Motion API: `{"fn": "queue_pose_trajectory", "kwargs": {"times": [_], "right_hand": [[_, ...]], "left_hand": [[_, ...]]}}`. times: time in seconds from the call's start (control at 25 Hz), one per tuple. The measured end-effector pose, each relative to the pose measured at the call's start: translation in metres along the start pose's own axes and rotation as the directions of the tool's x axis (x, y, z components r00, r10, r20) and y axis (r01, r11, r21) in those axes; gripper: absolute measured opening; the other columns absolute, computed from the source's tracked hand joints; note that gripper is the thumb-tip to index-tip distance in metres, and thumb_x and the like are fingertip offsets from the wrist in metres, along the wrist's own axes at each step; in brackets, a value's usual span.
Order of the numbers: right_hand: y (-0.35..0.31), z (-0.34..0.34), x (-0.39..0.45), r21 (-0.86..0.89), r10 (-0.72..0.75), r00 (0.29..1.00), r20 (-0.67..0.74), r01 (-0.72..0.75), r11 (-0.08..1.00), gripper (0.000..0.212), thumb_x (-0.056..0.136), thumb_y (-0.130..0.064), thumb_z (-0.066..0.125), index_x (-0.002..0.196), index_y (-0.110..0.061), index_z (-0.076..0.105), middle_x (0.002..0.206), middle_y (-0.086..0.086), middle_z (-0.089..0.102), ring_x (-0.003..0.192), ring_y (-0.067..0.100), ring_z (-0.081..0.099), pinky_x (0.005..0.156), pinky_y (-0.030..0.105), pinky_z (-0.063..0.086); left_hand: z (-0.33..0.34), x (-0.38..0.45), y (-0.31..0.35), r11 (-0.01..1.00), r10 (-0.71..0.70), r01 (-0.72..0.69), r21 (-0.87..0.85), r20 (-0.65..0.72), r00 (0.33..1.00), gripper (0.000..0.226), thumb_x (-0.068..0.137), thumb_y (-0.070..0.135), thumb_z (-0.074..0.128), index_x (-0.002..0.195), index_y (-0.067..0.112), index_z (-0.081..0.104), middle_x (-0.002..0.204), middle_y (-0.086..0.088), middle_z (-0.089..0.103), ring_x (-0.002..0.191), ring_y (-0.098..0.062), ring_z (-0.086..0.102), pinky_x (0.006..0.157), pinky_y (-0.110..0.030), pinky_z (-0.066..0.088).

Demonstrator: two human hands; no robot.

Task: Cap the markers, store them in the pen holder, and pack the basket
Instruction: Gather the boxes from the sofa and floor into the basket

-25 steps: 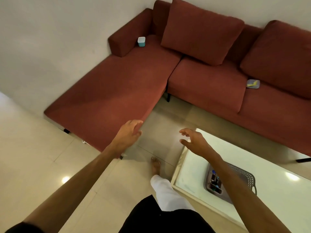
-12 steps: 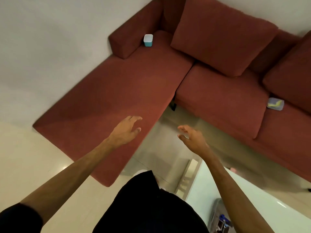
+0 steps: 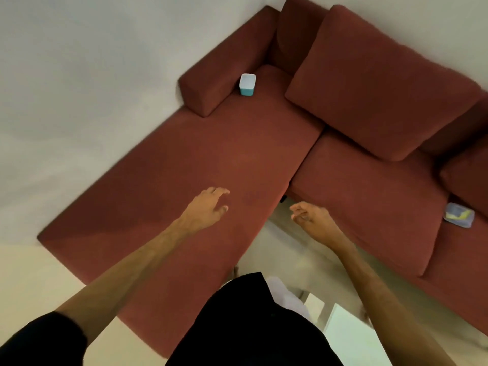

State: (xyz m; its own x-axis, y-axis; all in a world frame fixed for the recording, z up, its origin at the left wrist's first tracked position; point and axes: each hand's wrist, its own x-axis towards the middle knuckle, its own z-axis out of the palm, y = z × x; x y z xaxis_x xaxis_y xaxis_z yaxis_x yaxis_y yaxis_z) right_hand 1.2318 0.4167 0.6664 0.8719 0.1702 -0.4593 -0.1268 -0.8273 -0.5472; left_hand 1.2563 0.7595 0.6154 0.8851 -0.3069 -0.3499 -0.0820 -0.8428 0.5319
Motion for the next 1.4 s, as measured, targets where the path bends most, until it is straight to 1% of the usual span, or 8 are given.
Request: {"fn": "queue_pose_trajectory", "kwargs": {"times": [0.2, 0.56, 0.76, 0.88, 1.0, 1.16, 1.24, 1.4], "right_hand": [[-0.01, -0.045, 0.102, 0.026, 0.003, 1.0, 0.003, -0.003, 1.0, 0.028, 0.104, -0.01, 0.059, 0.13, -0.007, 0.068, 0.123, 0.007, 0.075, 0.112, 0.022, 0.071, 0.094, 0.025, 0.052], [-0.002, -0.108, 0.355, 0.111, 0.073, 0.991, 0.113, -0.086, 0.99, 0.024, 0.103, -0.014, 0.06, 0.123, -0.013, 0.072, 0.115, 0.001, 0.076, 0.111, 0.016, 0.07, 0.081, 0.01, 0.047], [-0.021, -0.137, 0.558, 0.029, 0.086, 0.985, 0.153, -0.091, 0.995, 0.027, 0.102, -0.012, 0.054, 0.122, -0.015, 0.071, 0.108, -0.004, 0.074, 0.109, 0.023, 0.072, 0.09, 0.025, 0.054], [-0.026, -0.134, 0.679, -0.107, 0.077, 0.987, 0.143, -0.062, 0.992, 0.033, 0.102, -0.022, 0.057, 0.134, -0.017, 0.064, 0.128, 0.007, 0.069, 0.119, 0.029, 0.067, 0.1, 0.041, 0.056], [-0.025, -0.123, 0.775, -0.224, 0.102, 0.987, 0.124, -0.073, 0.972, 0.046, 0.102, -0.033, 0.059, 0.145, -0.018, 0.054, 0.145, 0.011, 0.058, 0.134, 0.034, 0.056, 0.108, 0.05, 0.051], [-0.009, -0.096, 0.869, -0.121, 0.192, 0.981, -0.018, -0.193, 0.974, 0.056, 0.101, -0.039, 0.064, 0.144, -0.008, 0.046, 0.14, 0.021, 0.059, 0.129, 0.043, 0.058, 0.102, 0.052, 0.054], [-0.004, -0.077, 0.91, 0.082, 0.316, 0.948, -0.046, -0.312, 0.947, 0.068, 0.099, -0.044, 0.066, 0.148, -0.005, 0.04, 0.145, 0.024, 0.056, 0.132, 0.045, 0.056, 0.107, 0.051, 0.051], [-0.003, -0.058, 0.955, 0.59, 0.602, 0.795, 0.069, -0.519, 0.618, 0.085, 0.085, -0.056, 0.079, 0.145, -0.006, 0.044, 0.142, 0.016, 0.057, 0.125, 0.035, 0.063, 0.1, 0.052, 0.058]], "left_hand": [[-0.052, 0.108, -0.022, 1.0, 0.012, -0.013, -0.027, -0.034, 0.999, 0.05, 0.103, 0.029, 0.066, 0.15, 0.019, 0.054, 0.146, -0.006, 0.061, 0.137, -0.026, 0.058, 0.117, -0.046, 0.045], [-0.101, 0.326, -0.06, 0.951, -0.266, 0.256, -0.175, -0.037, 0.963, 0.066, 0.101, 0.027, 0.069, 0.159, 0.014, 0.039, 0.151, -0.013, 0.058, 0.14, -0.03, 0.056, 0.117, -0.046, 0.046], [-0.133, 0.483, -0.101, 0.973, -0.231, 0.233, 0.012, -0.068, 0.971, 0.066, 0.103, 0.031, 0.064, 0.162, 0.023, 0.037, 0.154, -0.01, 0.052, 0.137, -0.032, 0.054, 0.111, -0.049, 0.049], [-0.157, 0.577, -0.15, 0.973, -0.156, 0.183, 0.143, -0.18, 0.971, 0.06, 0.1, 0.025, 0.064, 0.157, 0.028, 0.047, 0.161, -0.008, 0.045, 0.151, -0.034, 0.04, 0.119, -0.051, 0.042], [-0.17, 0.645, -0.198, 0.942, -0.069, 0.149, 0.299, -0.263, 0.962, 0.069, 0.097, 0.025, 0.063, 0.162, 0.028, 0.04, 0.173, -0.008, 0.03, 0.162, -0.036, 0.024, 0.125, -0.056, 0.035], [-0.155, 0.699, -0.263, 0.885, -0.093, 0.199, 0.421, -0.258, 0.962, 0.072, 0.109, 0.044, 0.044, 0.17, 0.038, 0.008, 0.18, -0.005, 0.005, 0.166, -0.032, 0.007, 0.13, -0.061, 0.017], [-0.139, 0.708, -0.295, 0.894, -0.083, 0.21, 0.396, -0.313, 0.946, 0.069, 0.109, 0.058, 0.035, 0.17, 0.039, 0.009, 0.181, -0.004, 0.006, 0.166, -0.031, 0.008, 0.13, -0.062, 0.013], [-0.12, 0.714, -0.317, 0.89, 0.021, 0.165, 0.424, -0.399, 0.917, 0.072, 0.107, 0.07, 0.029, 0.17, 0.041, 0.011, 0.181, -0.001, 0.006, 0.167, -0.028, 0.005, 0.132, -0.057, 0.007]]}}
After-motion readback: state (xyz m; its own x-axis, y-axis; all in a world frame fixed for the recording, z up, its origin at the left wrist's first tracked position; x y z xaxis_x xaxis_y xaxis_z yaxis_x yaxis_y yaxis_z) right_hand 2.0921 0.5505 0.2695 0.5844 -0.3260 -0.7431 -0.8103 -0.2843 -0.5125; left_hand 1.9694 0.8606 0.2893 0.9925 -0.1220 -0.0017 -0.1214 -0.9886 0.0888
